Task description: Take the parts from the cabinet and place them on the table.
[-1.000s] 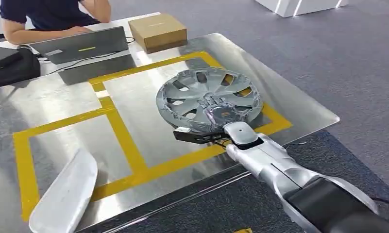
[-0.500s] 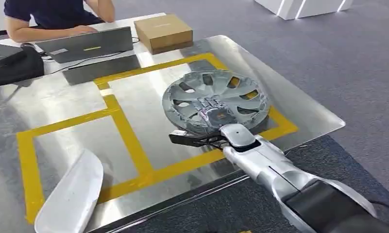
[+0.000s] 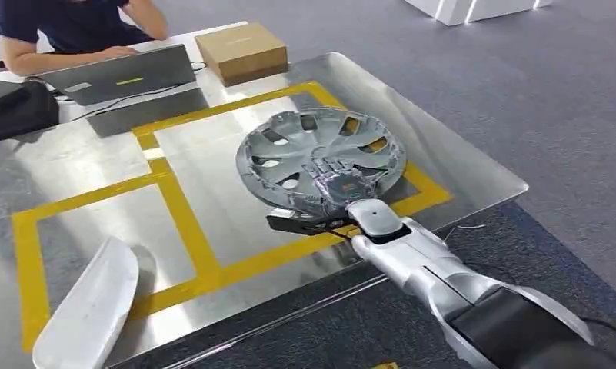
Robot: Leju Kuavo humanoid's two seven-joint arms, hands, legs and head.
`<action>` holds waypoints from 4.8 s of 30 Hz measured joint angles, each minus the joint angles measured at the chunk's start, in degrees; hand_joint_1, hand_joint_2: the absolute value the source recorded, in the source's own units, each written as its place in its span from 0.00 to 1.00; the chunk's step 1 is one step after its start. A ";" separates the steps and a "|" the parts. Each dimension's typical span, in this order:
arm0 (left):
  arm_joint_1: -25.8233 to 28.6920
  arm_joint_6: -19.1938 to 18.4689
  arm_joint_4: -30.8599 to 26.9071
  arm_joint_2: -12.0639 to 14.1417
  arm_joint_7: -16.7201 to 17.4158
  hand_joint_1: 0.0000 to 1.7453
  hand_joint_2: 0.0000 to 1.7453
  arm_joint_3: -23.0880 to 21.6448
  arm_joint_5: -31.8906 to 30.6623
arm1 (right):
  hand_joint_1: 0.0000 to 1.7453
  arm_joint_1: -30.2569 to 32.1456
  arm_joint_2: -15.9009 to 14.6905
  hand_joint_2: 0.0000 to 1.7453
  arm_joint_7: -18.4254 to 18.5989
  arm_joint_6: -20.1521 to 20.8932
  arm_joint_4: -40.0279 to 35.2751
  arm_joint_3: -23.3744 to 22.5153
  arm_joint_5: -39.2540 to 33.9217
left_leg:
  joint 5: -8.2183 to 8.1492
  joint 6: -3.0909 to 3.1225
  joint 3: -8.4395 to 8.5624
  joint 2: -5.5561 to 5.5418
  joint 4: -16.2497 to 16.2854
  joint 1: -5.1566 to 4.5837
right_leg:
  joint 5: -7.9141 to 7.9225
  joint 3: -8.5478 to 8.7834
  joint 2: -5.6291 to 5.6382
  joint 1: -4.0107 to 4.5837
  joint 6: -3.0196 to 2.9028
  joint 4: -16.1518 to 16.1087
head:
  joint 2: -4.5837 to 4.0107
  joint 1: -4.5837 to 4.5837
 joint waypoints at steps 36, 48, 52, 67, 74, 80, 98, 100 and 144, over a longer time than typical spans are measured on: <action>-0.61 0.92 0.09 -0.24 0.00 0.00 0.00 -0.77 -0.70 | 0.00 3.16 -0.17 0.00 -0.72 -2.10 -0.52 -0.09 -1.79 | 4.20 -0.57 10.47 -0.07 -16.83 0.89 | 2.66 -1.66 -0.15 0.19 1.85 -0.73 | 0.00 0.13; -0.17 1.03 0.11 -0.46 0.04 0.00 0.00 -1.05 -1.38 | 0.00 6.65 -2.47 0.00 1.03 -5.07 -0.35 -0.11 -0.85 | 11.27 2.61 2.77 0.29 -16.79 -0.24 | -3.44 0.33 -0.17 0.35 2.52 10.22 | 0.00 0.37; -0.18 1.03 0.11 -0.50 0.04 0.00 0.00 -1.07 -1.42 | 0.00 6.24 -2.51 0.00 1.11 -5.29 -0.44 -0.13 -0.79 | 13.68 1.51 1.66 0.28 -16.88 -0.30 | -5.85 7.51 0.06 0.95 1.67 -1.83 | 0.00 0.39; -0.58 0.35 0.11 -0.59 0.00 0.00 0.00 -1.16 -2.01 | 0.00 7.24 -4.83 0.00 2.01 -6.43 -0.31 -0.94 -0.66 | 3.89 0.65 11.15 -0.03 -17.23 0.06 | 5.16 -2.86 -0.48 0.60 1.45 -1.90 | 0.00 0.13; -0.14 0.17 0.13 -0.50 0.00 0.00 0.00 -1.22 -2.01 | 0.00 8.66 -6.14 0.00 1.97 -6.62 -0.02 -1.27 -0.66 | 8.62 3.30 6.48 0.33 -17.37 -0.03 | -7.26 -7.84 -0.35 0.21 3.10 13.74 | 0.00 0.50; -0.12 0.15 0.13 -0.55 0.00 0.00 0.00 -1.22 -2.03 | 0.00 8.85 -6.65 0.00 2.40 -6.93 0.13 -2.08 -0.92 | 12.29 2.32 2.11 0.36 -17.15 -0.03 | -4.51 5.71 -0.27 0.17 2.75 1.90 | 0.00 0.52; 0.37 0.70 0.15 -1.38 -1.03 0.00 0.00 -1.14 -1.42 | 0.00 31.37 -11.98 0.00 -6.34 -12.70 3.52 -27.41 -23.06 | 6.08 2.56 10.09 0.18 -18.15 -1.16 | 1.62 1.05 -1.09 0.73 1.16 -2.41 | 0.00 0.09; 0.46 0.68 0.15 -1.60 -1.05 0.00 0.00 -1.14 -1.42 | 0.00 32.58 -12.00 0.00 -6.23 -12.48 4.15 -28.96 -23.08 | 7.07 3.24 9.49 0.28 -18.77 -1.05 | 2.57 0.59 -0.87 0.76 1.96 -2.68 | 0.00 0.06; -0.34 -2.21 0.15 -3.85 1.99 0.00 0.00 -0.72 -1.25 | 0.00 44.31 -5.07 0.00 7.52 3.13 12.26 -43.47 -30.62 | 10.59 2.47 6.40 -1.86 -18.21 -1.21 | -5.25 8.61 2.12 0.03 2.19 -2.89 | 0.00 0.48</action>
